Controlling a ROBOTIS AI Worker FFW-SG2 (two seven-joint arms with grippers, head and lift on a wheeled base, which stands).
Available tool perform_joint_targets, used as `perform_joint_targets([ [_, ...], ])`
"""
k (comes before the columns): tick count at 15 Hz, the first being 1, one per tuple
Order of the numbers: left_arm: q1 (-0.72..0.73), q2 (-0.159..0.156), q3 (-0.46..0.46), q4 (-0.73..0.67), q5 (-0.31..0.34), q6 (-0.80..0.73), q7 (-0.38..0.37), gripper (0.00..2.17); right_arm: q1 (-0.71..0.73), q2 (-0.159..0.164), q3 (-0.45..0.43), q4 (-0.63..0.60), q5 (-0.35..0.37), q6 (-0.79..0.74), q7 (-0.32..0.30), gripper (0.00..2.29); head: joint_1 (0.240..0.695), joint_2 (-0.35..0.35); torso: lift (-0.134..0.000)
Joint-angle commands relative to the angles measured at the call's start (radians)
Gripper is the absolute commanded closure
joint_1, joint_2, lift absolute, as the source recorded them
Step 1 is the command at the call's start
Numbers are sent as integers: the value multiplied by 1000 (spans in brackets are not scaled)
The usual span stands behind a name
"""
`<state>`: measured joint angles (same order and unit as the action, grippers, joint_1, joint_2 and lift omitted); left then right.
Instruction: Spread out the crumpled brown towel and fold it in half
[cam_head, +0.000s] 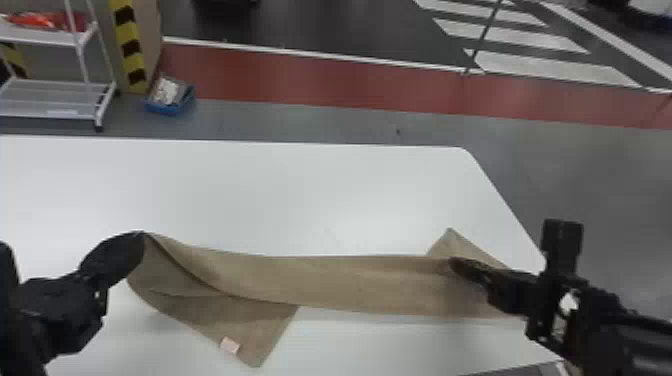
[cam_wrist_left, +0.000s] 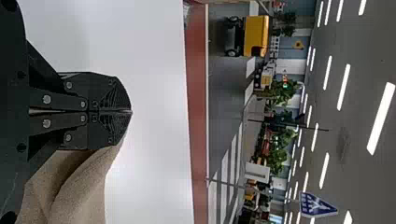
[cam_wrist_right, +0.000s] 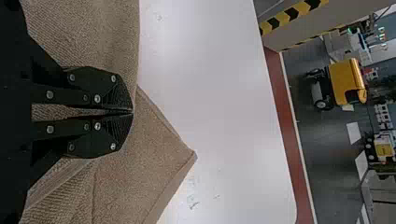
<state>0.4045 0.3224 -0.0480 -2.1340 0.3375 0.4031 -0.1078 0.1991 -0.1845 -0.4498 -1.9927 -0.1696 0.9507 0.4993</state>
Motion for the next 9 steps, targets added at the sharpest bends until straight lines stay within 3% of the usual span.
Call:
perform_joint_targets([
  [1, -3, -2, 0, 6, 3, -17, 0, 2064, -23, -3, 0, 0, -24, -98, 12, 1774, 695, -247, -120],
  [6, -4, -2, -3, 8, 18, -66, 11, 2064, -239, -10, 11, 77, -82, -114, 7, 1774, 695, -219, -120],
  [9, -13, 0, -3, 2, 31, -79, 2, 2064, -382, -16, 16, 204, -165, -255, 39, 1774, 695, -208, -120],
])
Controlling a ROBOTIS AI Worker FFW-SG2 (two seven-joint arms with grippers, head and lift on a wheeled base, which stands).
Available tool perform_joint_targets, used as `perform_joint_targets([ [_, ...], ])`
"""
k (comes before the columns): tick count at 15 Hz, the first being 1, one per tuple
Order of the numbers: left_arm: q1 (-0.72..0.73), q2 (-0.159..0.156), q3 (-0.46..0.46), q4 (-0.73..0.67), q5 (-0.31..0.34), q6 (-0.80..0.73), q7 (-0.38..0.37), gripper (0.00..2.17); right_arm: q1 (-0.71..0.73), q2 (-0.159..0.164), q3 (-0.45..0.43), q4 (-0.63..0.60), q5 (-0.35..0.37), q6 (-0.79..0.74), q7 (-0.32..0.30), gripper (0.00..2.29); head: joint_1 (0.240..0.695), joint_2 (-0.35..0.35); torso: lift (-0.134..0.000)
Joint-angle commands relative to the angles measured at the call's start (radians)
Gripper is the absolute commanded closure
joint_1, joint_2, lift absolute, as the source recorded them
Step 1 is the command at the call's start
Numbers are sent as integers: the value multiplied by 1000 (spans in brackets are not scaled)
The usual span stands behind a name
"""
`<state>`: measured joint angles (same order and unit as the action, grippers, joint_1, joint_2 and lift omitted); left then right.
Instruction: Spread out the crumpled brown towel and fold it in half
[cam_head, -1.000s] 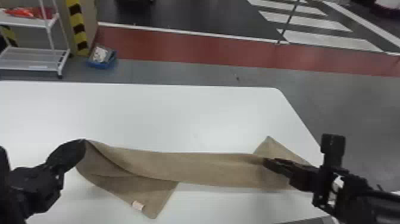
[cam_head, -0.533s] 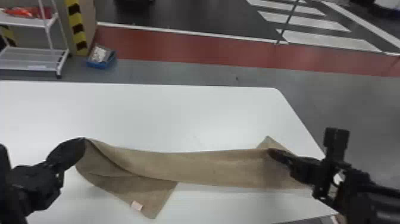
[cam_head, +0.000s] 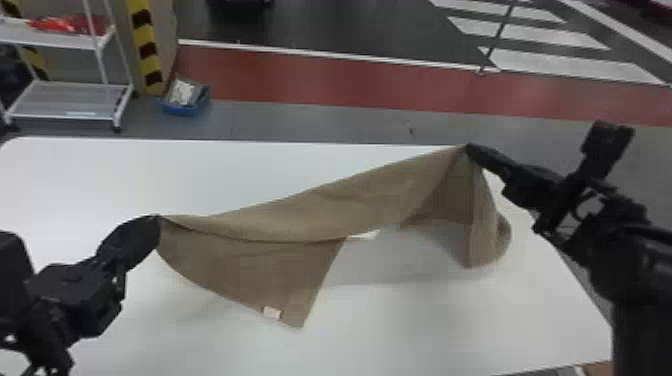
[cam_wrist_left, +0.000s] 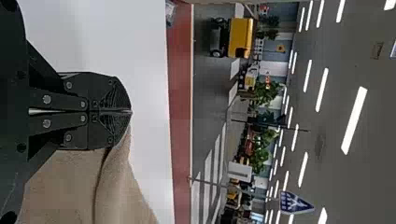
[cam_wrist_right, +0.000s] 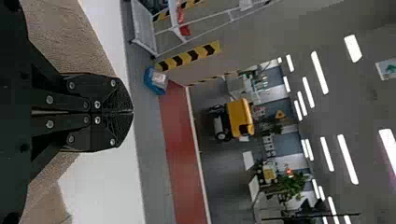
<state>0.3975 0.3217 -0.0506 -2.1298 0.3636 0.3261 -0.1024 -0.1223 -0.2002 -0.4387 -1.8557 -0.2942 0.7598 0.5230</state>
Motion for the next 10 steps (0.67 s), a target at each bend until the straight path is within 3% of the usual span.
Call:
perform_joint_targets([
  [1, -11, 2, 2, 1, 12, -2, -3, 2064, -76, -7, 5, 92, -63, -101, 35, 1774, 695, -202, -120],
  [2, -11, 5, 2, 2, 14, -2, -3, 2064, -63, -18, -8, 93, -91, -107, 61, 1774, 685, -197, -120],
  [4, -11, 5, 2, 13, 12, -2, 0, 2064, 98, -50, -57, 73, -164, -199, 115, 1774, 667, -190, -120],
  [6, -28, 7, 2, 27, 14, 2, 1, 2064, 283, -73, -110, 63, -160, -389, 129, 1774, 695, -213, -120],
  [10, -69, -1, -37, 56, 9, 11, 3, 2064, 357, -77, -196, 247, 6, -377, 261, 1771, 695, -288, -120],
])
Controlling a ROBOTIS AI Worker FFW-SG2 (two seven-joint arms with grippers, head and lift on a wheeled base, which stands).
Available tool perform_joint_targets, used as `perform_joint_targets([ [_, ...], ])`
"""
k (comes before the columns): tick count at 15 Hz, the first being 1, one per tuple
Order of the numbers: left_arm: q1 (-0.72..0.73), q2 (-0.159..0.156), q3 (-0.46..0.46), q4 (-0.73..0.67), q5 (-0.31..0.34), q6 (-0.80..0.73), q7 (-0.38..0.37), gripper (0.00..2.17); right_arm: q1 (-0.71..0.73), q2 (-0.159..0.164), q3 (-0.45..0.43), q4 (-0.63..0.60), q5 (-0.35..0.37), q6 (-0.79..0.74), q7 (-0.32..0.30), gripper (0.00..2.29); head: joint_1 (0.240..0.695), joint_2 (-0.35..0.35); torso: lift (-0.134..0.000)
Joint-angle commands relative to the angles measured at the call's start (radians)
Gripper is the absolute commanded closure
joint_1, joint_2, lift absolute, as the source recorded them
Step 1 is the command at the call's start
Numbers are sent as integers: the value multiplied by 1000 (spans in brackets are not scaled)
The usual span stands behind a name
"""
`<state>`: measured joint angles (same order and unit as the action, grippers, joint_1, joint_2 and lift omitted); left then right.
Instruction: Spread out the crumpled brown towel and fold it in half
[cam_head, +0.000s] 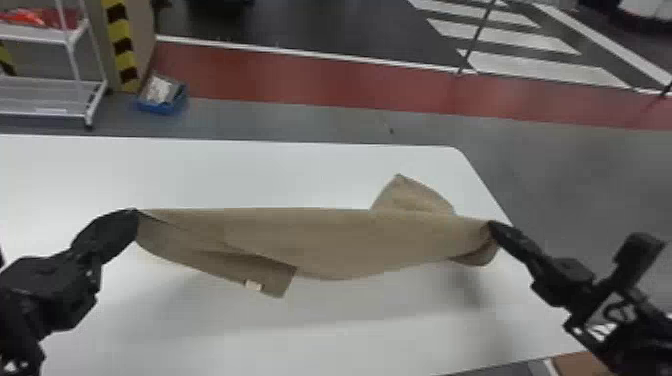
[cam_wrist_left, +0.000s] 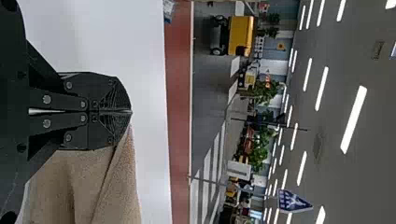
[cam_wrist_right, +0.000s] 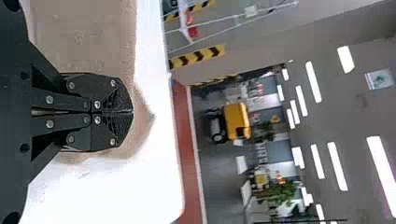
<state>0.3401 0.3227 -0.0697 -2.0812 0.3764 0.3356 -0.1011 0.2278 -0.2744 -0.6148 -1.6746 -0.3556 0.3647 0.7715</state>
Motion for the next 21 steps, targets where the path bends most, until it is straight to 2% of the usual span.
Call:
perform_joint_targets([
  [1, -19, -4, -28, 12, -5, 1, 1, 2064, 7, -5, -20, 82, 109, 27, 14, 1771, 695, -330, -120],
  [2, -23, -5, -35, 13, -10, 1, 1, 2064, 10, -5, -25, 84, 130, 73, 20, 1754, 695, -349, -120],
  [3, -23, -7, -36, 15, -11, 1, 3, 2064, 13, -3, -49, 75, 122, 141, 43, 1754, 695, -350, -120],
  [4, -19, -7, -36, 15, -11, 1, 4, 2064, 15, -3, -79, 53, 112, 215, 63, 1652, 695, -350, -120],
  [5, -15, -7, -32, 13, -11, 1, 4, 2064, 15, -2, -97, 35, 107, 261, 89, 1430, 695, -350, -120],
  [6, -12, -7, -25, 13, -11, 1, 4, 2064, 16, -2, -111, 16, 107, 300, 103, 1355, 695, -350, -120],
  [7, -9, -7, -24, 13, -11, 1, 4, 2064, 19, 0, -120, 12, 95, 319, 106, 890, 695, -350, -120],
  [8, -9, -7, -22, 13, -11, -2, 4, 2064, 19, 4, -151, 12, 47, 316, 124, 144, 695, -350, -120],
  [9, -9, -7, -21, 13, -11, -2, 6, 2064, 19, 4, -181, 19, -13, 313, 124, -2, 695, -350, -120],
  [11, -10, -7, -21, 12, -11, -2, 8, 2064, -5, -6, -230, 38, -114, 316, 124, 26, 695, -350, -120],
  [12, -9, -7, -21, 13, -11, -2, 6, 2064, -22, -23, -240, 47, -157, 319, 120, 53, 695, -350, -120],
  [13, -9, -7, -22, 13, -11, -2, 6, 2064, -50, -40, -234, 49, -158, 334, 106, 66, 695, -350, -120],
  [16, -6, -7, -22, 9, -13, -2, 6, 2064, -159, -54, -160, 87, -83, 334, 94, 100, 695, -350, -120],
  [18, -4, -5, -21, 10, -14, -2, 6, 2064, -246, -62, -85, 141, -34, 307, 65, 120, 695, -350, -120],
  [21, -3, -2, -22, 10, -16, -2, 4, 2064, -355, -106, 78, 253, 32, 230, -6, 157, 695, -350, -120],
])
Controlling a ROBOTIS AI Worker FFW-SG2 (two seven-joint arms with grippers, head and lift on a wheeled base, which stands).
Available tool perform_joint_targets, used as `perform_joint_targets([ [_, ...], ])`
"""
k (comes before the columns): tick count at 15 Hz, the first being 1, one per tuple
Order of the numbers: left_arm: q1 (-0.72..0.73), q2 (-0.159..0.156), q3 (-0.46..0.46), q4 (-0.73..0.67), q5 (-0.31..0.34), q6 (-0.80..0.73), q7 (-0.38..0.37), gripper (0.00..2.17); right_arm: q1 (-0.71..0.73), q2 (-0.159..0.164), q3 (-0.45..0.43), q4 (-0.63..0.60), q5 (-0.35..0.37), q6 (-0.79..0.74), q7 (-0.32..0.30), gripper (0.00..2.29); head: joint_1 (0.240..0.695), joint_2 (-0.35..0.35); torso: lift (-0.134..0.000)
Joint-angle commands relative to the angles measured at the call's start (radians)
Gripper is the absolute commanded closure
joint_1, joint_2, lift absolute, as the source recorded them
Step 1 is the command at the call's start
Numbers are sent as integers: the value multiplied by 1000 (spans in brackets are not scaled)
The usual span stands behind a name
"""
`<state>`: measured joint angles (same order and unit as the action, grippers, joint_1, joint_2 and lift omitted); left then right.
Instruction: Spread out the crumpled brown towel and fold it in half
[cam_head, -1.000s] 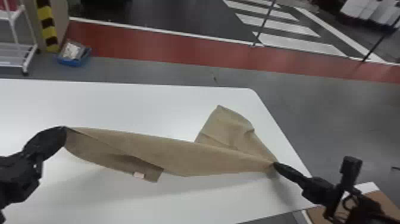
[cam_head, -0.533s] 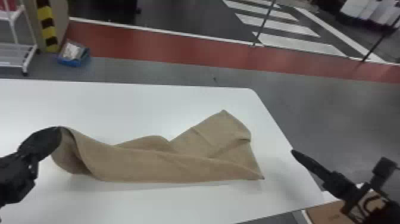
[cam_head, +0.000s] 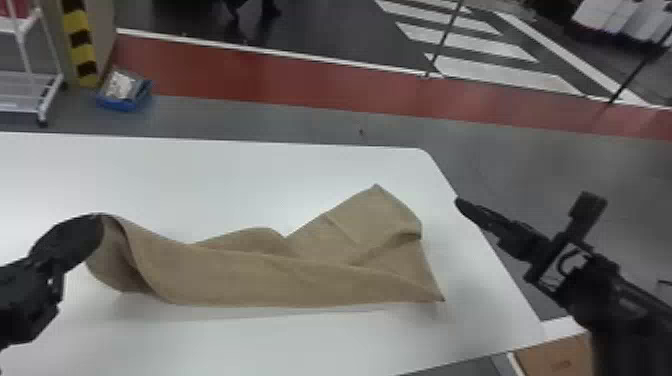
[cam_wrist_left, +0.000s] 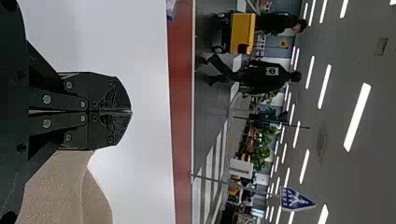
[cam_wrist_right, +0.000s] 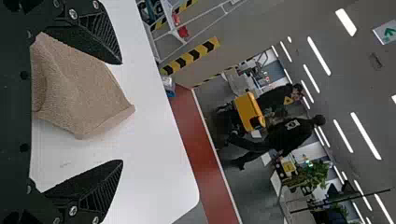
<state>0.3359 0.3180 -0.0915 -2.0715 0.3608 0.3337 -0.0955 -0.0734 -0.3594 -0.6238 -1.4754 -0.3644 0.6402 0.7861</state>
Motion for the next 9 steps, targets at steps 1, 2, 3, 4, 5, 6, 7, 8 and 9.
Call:
perform_joint_targets([
  [1, 2, 6, -1, 1, 0, 0, -1, 2064, -88, -23, 130, 87, 84, -76, -42, 178, 695, -350, -120],
  [2, 2, 6, 1, 2, 0, 0, -3, 2064, -135, -21, 170, 132, 133, -98, -51, 205, 695, -343, -120],
  [3, 5, 6, -1, 4, 0, 0, -4, 2064, -167, -21, 199, 165, 165, -119, -58, 218, 695, -331, -120],
  [4, 8, 7, 1, 4, 0, -3, -6, 2064, -175, -15, 219, 167, 170, -135, -59, 218, 695, -310, -120],
  [5, 11, 7, 3, 4, 0, -6, -7, 2064, -172, -9, 219, 165, 165, -141, -59, 218, 695, -301, -120],
  [6, 14, 9, 4, -4, 0, -9, -6, 2064, -155, -3, 220, 155, 159, -141, -59, 218, 695, -293, -120],
  [7, 15, 9, 4, -9, 0, -9, -4, 2064, -135, -1, 214, 142, 151, -141, -59, 218, 695, -287, -120],
  [8, 15, 10, 6, -12, 0, -9, -4, 2064, -106, -1, 211, 110, 142, -138, -58, 218, 695, -281, -120],
  [9, 14, 10, 4, -12, 0, -9, -3, 2064, -65, -1, 207, 61, 136, -138, -58, 218, 695, -279, -120],
])
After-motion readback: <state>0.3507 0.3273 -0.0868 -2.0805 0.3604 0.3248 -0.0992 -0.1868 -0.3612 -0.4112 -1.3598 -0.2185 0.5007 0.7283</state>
